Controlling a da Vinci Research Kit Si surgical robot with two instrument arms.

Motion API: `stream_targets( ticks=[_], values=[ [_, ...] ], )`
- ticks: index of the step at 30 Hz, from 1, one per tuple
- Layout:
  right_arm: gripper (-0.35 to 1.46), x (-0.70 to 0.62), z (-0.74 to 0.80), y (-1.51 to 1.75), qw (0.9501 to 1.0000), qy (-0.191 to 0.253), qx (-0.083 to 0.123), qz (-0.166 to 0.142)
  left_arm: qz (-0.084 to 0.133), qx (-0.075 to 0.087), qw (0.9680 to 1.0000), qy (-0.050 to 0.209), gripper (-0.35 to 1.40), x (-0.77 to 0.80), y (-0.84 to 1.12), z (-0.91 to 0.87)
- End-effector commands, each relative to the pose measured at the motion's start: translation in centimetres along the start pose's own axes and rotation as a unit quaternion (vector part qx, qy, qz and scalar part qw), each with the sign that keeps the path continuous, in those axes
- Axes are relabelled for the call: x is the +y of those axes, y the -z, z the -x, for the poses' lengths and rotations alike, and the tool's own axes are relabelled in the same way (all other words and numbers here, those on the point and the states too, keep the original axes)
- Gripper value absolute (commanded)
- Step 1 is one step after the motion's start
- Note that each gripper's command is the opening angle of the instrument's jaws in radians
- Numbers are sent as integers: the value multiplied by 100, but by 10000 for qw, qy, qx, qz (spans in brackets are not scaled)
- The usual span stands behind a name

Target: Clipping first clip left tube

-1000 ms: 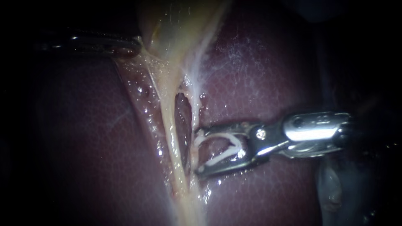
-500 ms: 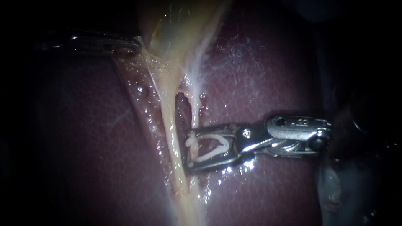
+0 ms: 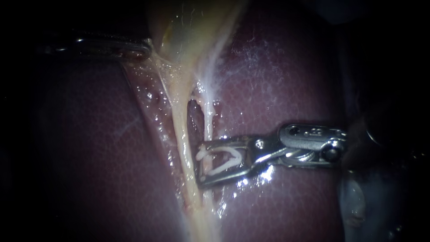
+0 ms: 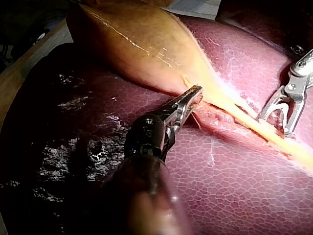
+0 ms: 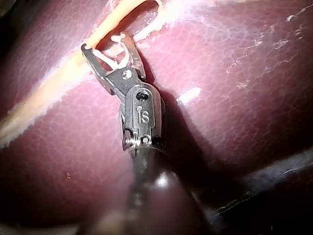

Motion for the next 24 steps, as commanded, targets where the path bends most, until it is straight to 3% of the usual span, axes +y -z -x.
stream_targets(
  ticks=[1,7,14,24],
  values=[
    [49,1,1,-1,10000,-9,4,-40,1,0,10000,0,-35,0,0,0],
    [49,4,2,-8,9996,-76,82,-277,1,0,10000,0,-35,0,0,0],
    [49,3,-1,-16,9971,-183,344,-651,1,0,10000,-1,-35,0,-1,0],
    [49,-7,-13,-34,9949,-221,532,-832,2,0,10000,0,-35,0,-1,0]
  ],
)
